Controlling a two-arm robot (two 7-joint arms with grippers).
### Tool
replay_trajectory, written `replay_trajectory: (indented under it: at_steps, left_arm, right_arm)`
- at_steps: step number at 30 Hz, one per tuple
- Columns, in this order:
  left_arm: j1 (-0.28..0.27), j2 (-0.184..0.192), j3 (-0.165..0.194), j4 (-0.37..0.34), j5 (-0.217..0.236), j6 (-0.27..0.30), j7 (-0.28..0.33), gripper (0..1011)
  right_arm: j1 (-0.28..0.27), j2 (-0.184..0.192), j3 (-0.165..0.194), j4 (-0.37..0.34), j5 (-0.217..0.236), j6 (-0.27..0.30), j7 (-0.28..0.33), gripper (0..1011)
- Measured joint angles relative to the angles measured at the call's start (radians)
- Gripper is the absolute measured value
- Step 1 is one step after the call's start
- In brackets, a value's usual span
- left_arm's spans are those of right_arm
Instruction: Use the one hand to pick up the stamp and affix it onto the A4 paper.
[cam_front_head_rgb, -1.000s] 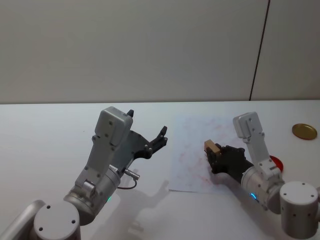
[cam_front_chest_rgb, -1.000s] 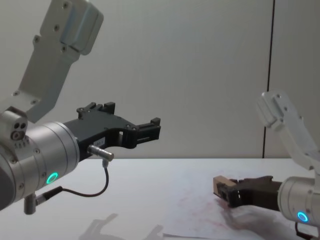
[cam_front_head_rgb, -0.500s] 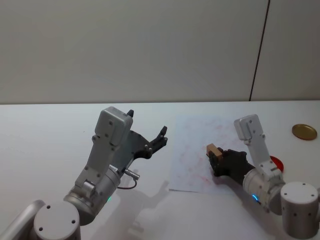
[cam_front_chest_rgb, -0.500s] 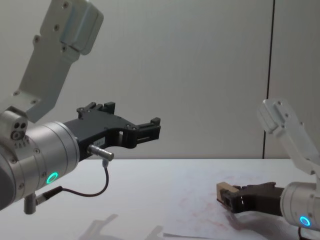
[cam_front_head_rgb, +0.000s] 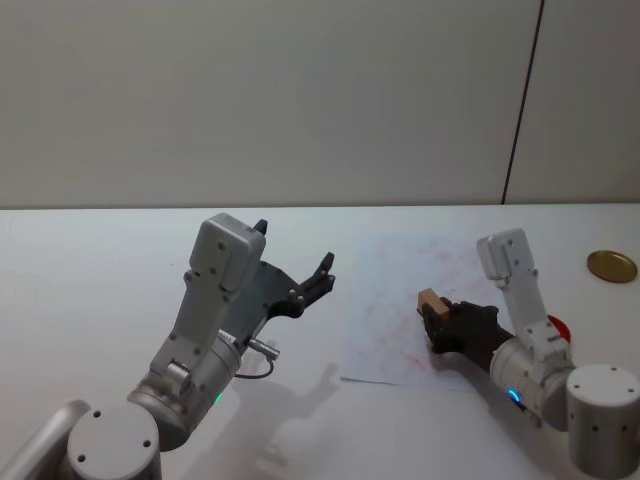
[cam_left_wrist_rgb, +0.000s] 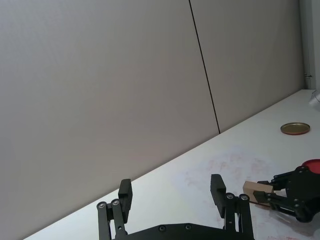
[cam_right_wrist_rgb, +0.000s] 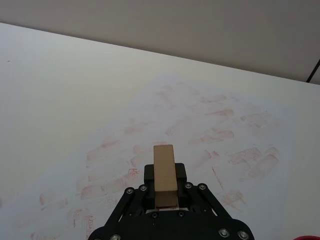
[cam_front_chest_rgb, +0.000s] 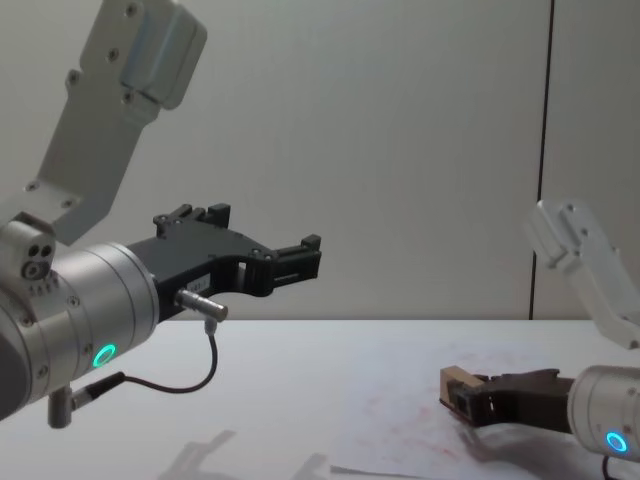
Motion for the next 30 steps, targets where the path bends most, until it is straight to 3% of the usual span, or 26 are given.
replay_trajectory:
  at_steps: [16,22,30]
  left_arm:
    - [0.000,0.000,0.000,0.000,0.000,0.000,0.000,993]
    - [0.000,0.000,0.000,0.000,0.000,0.000,0.000,993]
    - [0.000,0.000,0.000,0.000,0.000,0.000,0.000,993]
  right_arm:
    - [-0.041,0.023,0.023,-0.116,0.062,-0.081,-0.017,220]
    - [-0.073,0.054,0.048,-0.196,0.097,-0.130,-0.020,220]
    - [-0.110,0.099,0.084,-0.266,0.121,-0.143,-0.024,220]
